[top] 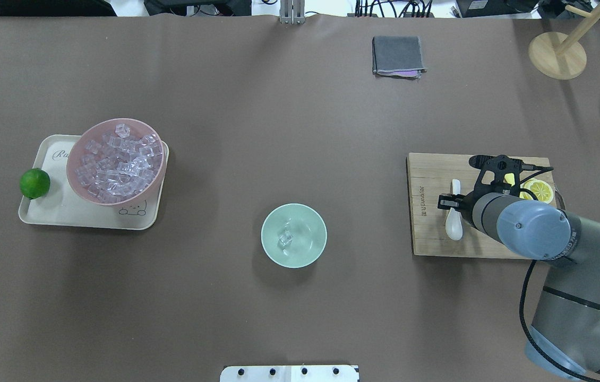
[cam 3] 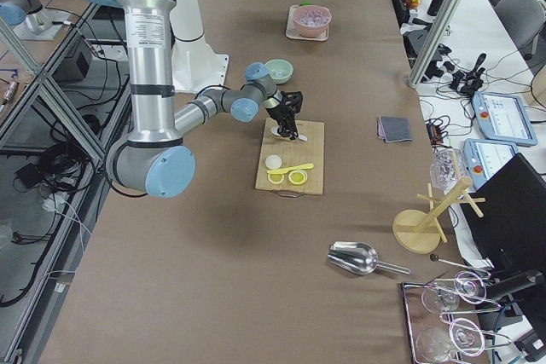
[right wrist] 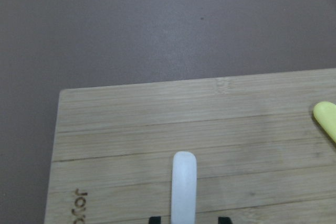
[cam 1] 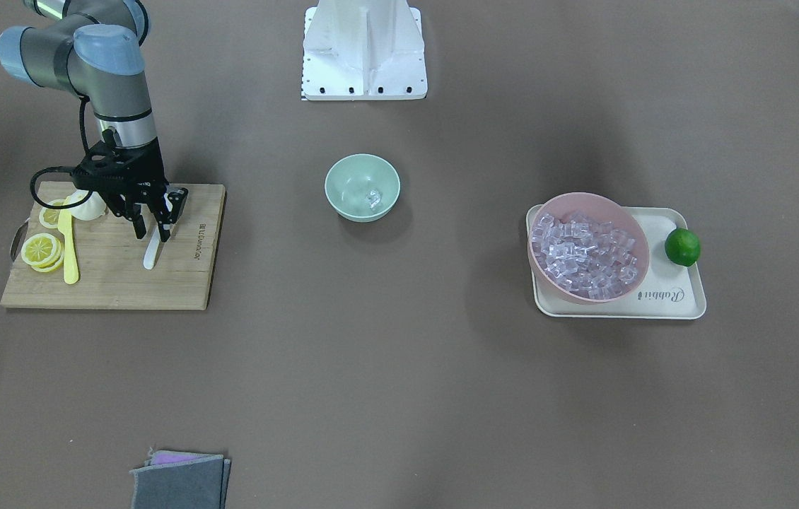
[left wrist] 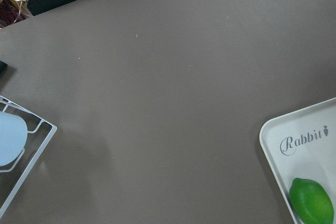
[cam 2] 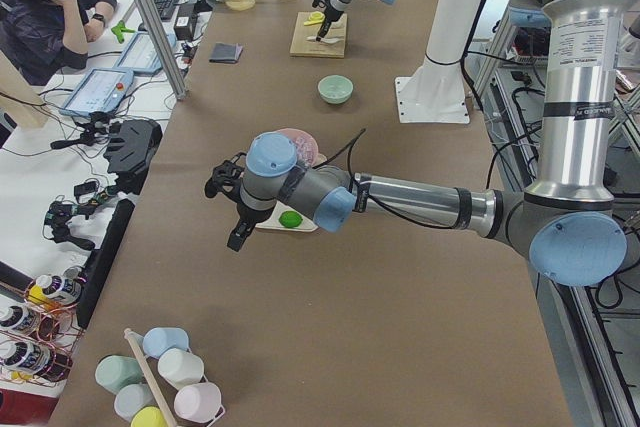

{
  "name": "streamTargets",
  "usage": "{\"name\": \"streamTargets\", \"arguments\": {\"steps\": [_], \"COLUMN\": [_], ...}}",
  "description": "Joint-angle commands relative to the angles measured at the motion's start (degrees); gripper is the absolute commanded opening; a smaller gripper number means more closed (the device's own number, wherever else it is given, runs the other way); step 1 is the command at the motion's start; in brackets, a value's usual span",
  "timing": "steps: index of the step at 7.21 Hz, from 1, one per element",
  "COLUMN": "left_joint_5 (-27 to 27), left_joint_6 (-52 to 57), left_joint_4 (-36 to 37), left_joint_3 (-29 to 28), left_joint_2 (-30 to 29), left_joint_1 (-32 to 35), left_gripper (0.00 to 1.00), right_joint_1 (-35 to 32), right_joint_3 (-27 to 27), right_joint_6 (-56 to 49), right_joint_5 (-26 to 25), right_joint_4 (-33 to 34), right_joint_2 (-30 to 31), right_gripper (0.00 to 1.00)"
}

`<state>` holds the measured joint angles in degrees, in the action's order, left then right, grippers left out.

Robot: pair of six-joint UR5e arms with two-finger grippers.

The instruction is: Put spoon and ice into bowl

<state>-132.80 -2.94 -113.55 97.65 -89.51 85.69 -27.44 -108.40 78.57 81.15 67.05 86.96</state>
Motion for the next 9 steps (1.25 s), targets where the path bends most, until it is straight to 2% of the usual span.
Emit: {"name": "streamTargets", "arguments": {"steps": [1, 2, 3, 4, 5, 7, 9], "left_joint_5": [0.09, 0.09, 0.09, 0.09, 0.09, 0.00, 0.00], "left_joint_6": [-0.04, -0.04, -0.04, 0.04, -0.04, -0.04, -0.13], "left_joint_4": [0.00, 0.00, 0.00, 0.00, 0.00, 0.00, -0.09], "left_joint_3": [0.00, 0.00, 0.00, 0.00, 0.00, 0.00, 0.09], "left_joint_2": [0.04, -0.05, -0.05, -0.05, -0.05, 0.30, 0.57], "left_joint_1": [0.00, -0.09, 0.00, -0.09, 0.00, -0.09, -0.09], "left_gripper": [0.99, 0.99, 0.99, 0.99, 0.99, 0.99, 0.99], "right_joint_1": [0.55, 0.55, 0.81, 0.90, 0.90, 0.99, 1.34], "right_joint_3": [0.56, 0.73, 0.82, 0.73, 0.12, -4.51, -5.94], "right_joint_6": [1.50, 1.76, 1.85, 1.85, 1.68, 1.76, 12.06], "right_joint_5": [-0.46, -0.64, -0.64, -0.73, -0.64, -0.02, -0.02], "right_joint_4": [-0.26, -0.17, -0.17, -0.17, -0.17, 3.32, 19.43], "right_joint_2": [-0.38, -0.30, -0.13, -0.12, -0.65, -2.22, -12.63], "right_gripper": [0.39, 0.33, 0.33, 0.23, 0.00, 0.00, 0.00]}}
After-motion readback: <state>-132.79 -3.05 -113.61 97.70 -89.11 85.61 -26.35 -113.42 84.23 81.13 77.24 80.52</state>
